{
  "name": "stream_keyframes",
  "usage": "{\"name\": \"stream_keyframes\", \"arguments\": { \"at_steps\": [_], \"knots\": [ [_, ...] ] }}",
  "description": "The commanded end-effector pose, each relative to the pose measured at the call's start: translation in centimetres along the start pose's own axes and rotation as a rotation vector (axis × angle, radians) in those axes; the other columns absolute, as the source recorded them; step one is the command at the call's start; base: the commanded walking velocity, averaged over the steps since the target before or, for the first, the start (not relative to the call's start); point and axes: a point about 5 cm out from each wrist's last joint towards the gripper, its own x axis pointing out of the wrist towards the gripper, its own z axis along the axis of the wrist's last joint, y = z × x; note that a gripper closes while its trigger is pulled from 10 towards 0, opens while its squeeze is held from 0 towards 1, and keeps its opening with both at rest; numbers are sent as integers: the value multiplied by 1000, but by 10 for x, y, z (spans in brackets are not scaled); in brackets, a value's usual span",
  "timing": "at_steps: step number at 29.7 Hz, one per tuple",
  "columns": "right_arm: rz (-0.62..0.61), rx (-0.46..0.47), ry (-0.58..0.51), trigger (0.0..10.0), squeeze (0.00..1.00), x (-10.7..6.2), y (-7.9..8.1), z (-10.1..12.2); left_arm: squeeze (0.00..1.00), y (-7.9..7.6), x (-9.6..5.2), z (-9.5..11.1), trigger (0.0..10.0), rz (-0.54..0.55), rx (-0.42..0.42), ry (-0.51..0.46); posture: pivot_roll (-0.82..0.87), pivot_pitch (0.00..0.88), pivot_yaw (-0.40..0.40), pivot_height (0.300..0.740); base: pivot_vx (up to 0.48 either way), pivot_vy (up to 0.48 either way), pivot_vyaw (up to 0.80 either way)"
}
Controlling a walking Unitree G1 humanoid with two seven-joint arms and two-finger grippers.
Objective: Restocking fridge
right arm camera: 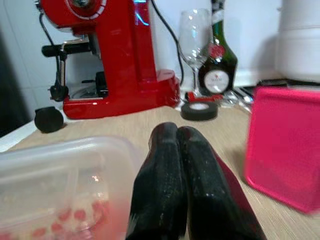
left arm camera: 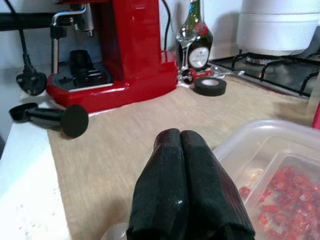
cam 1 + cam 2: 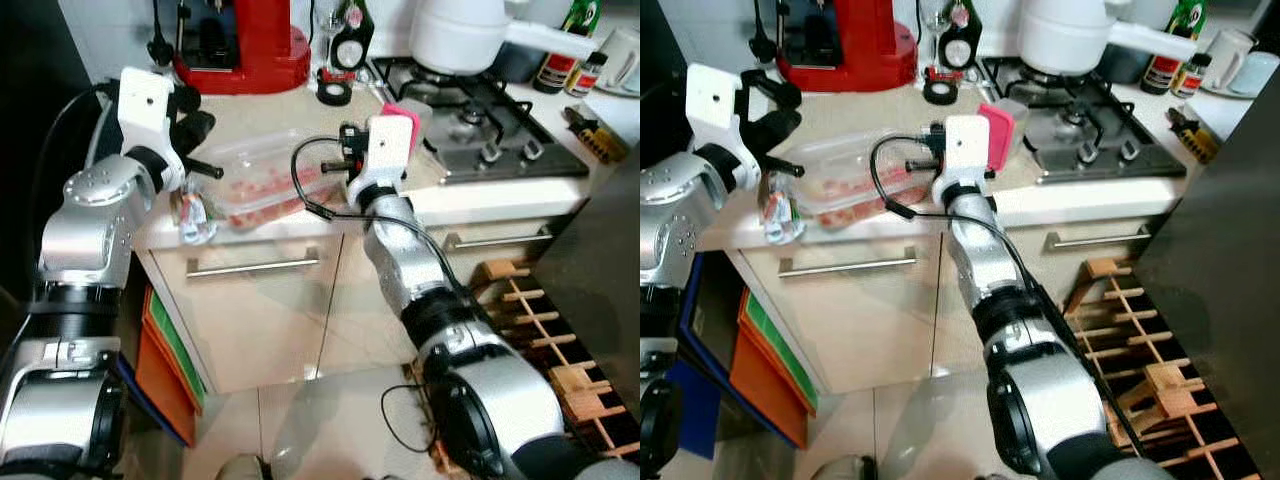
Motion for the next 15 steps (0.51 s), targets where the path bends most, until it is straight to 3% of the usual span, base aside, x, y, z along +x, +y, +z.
{"name": "stream_keyframes", "arguments": {
  "at_steps": [1,8,11,15],
  "knots": [
    [16,71,-16,10000,0,-9,10,9,0,-1,-5,-6,10000,13,3,14,102,33,-35,740,0,0,0],
    [34,121,38,10000,0,-27,14,1,0,7,-20,-6,10000,76,25,10,114,6,-47,740,0,0,0],
    [37,101,44,10000,0,-32,12,1,0,6,-29,0,10000,96,-17,-35,119,0,-50,740,0,0,0],
    [52,113,68,10000,0,-39,11,4,0,-11,-51,8,10000,60,-33,-109,136,0,-56,740,0,0,0]
  ]
}}
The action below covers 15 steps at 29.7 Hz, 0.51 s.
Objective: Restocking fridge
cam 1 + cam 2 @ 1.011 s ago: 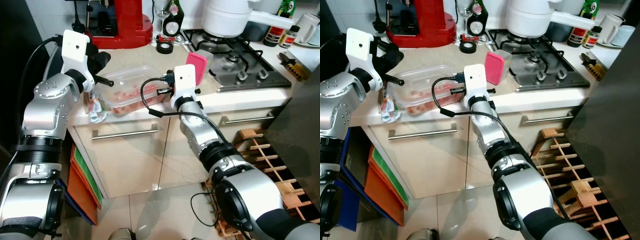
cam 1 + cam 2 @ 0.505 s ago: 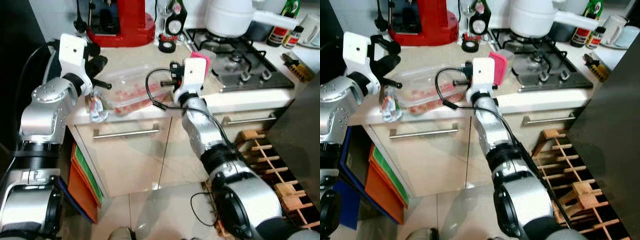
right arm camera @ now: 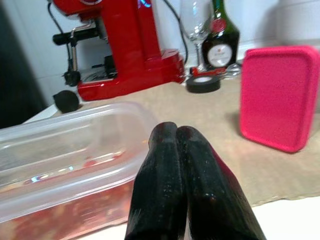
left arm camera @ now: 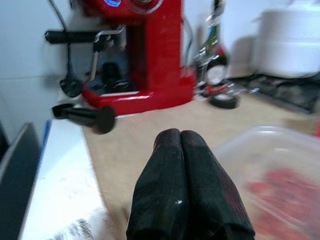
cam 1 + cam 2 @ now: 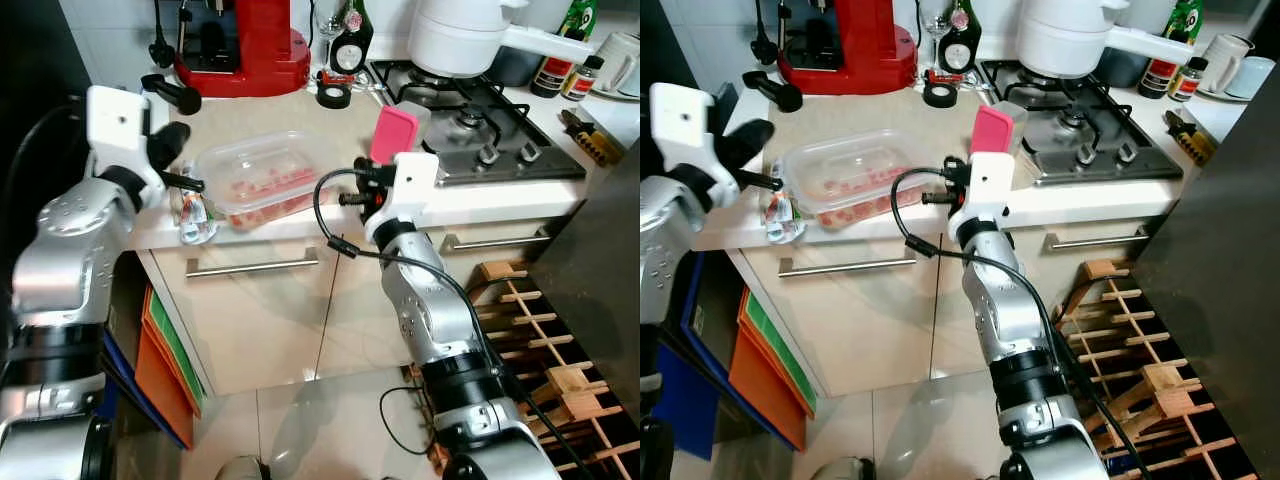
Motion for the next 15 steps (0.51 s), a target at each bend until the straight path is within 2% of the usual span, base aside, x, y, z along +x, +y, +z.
{"name": "stream_keyframes", "arguments": {
  "at_steps": [1,5,6,8,11,15],
  "knots": [
    [31,40,0,10000,0,0,9,5,0,-5,-5,9,10000,-8,7,-23,156,0,-65,740,0,0,0],
    [56,86,37,10000,0,2,15,0,0,5,-15,10,10000,51,40,-8,186,0,-81,740,0,0,0],
    [79,115,60,10000,0,6,22,-3,0,11,-19,3,10000,86,52,32,201,0,-89,740,0,0,0],
    [89,115,67,10000,0,8,24,-4,0,11,-19,-1,10000,93,59,55,208,0,-94,740,0,0,0],
    [106,121,93,10000,0,16,28,-7,0,3,-20,-15,10000,79,72,127,214,0,-97,740,0,0,0],
    [101,123,141,10000,0,26,26,-15,0,-11,-19,-29,10000,34,28,188,204,0,-91,740,0,0,0]
  ]
}}
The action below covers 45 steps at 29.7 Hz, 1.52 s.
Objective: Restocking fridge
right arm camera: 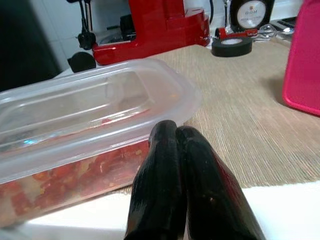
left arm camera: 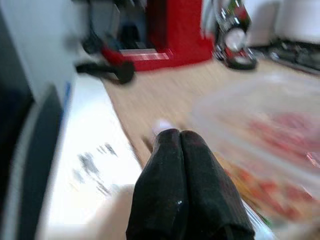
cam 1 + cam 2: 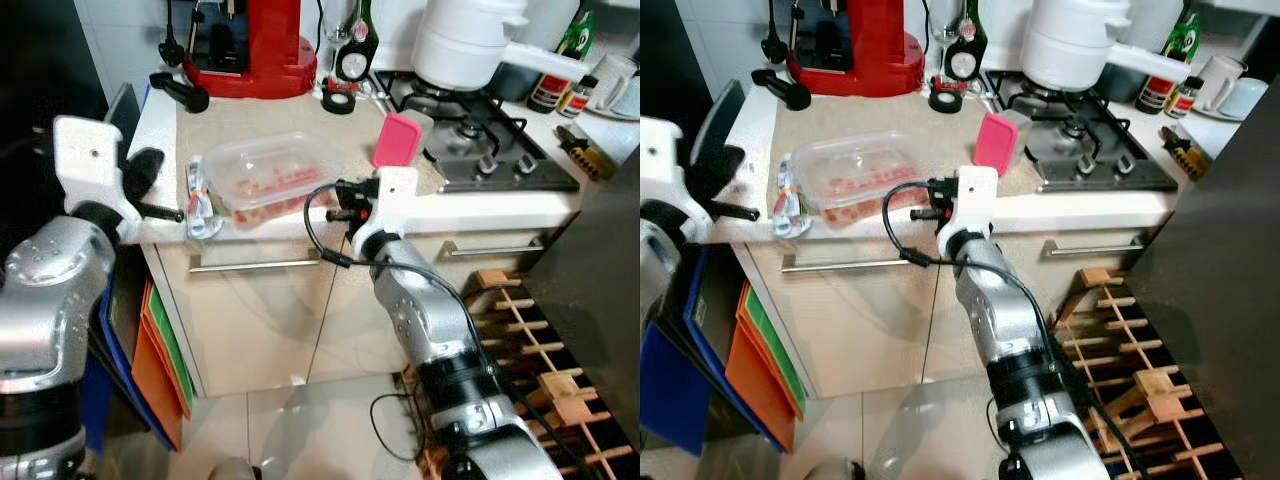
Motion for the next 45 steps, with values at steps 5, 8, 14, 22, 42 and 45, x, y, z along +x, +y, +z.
{"name": "stream_keyframes", "arguments": {
  "at_steps": [5,8,14,22,42,45],
  "knots": [
    [38,67,26,10000,0,20,21,0,0,-14,2,-2,10000,-50,-20,24,202,0,-89,740,0,0,0],
    [14,32,46,10000,0,26,17,-1,0,-15,2,-1,10000,-47,-24,23,210,2,-95,740,0,0,0],
    [7,-105,31,10000,0,40,14,14,0,-18,-1,3,10000,-47,-37,15,219,13,-99,740,0,0,0],
    [-10,-230,46,10000,0,46,15,18,0,-26,-3,11,10000,-75,-53,-14,232,21,-111,740,0,0,0],
    [-19,-254,-21,10000,0,44,10,20,1000,-36,2,15,10000,-154,-380,-9,194,24,-85,740,0,0,0],
    [-22,-251,-17,10000,0,44,9,19,1000,-39,2,19,10000,-175,-447,-20,194,22,-87,740,0,0,0]
  ]
}}
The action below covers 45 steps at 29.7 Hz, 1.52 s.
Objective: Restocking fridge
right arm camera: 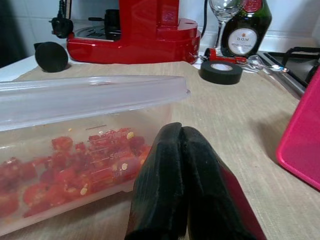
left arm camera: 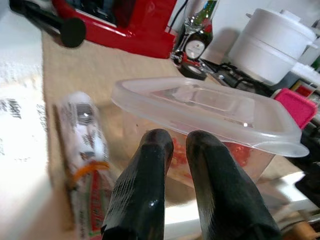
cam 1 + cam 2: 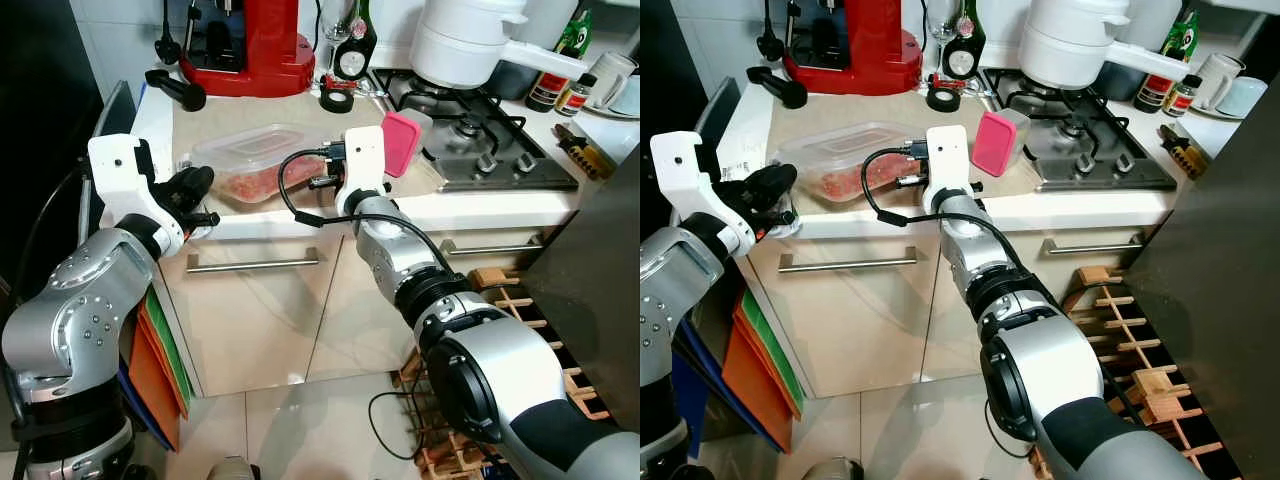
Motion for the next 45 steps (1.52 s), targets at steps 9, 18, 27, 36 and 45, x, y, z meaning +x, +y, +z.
{"name": "stream_keyframes", "arguments": {
  "at_steps": [9,18,27,36,45],
  "knots": [
    [21,-7,-19,10000,0,2,5,5,1000,-43,0,4,10000,-232,-226,0,199,22,-87,740,0,0,0],
    [25,-5,-16,10000,0,1,7,4,1000,-33,1,-4,10000,-165,-191,64,195,20,-84,740,0,0,0],
    [19,2,-4,10000,0,1,4,1,0,-39,-11,-17,10000,-255,89,167,195,22,-84,740,0,0,0],
    [-9,12,6,10000,0,3,-9,8,0,-65,-26,-26,10000,-453,156,227,209,23,-90,740,0,0,0],
    [-29,5,-21,10000,0,4,-15,14,0,-51,-17,-4,10000,-304,173,54,213,25,-90,740,0,0,0]
  ]
}}
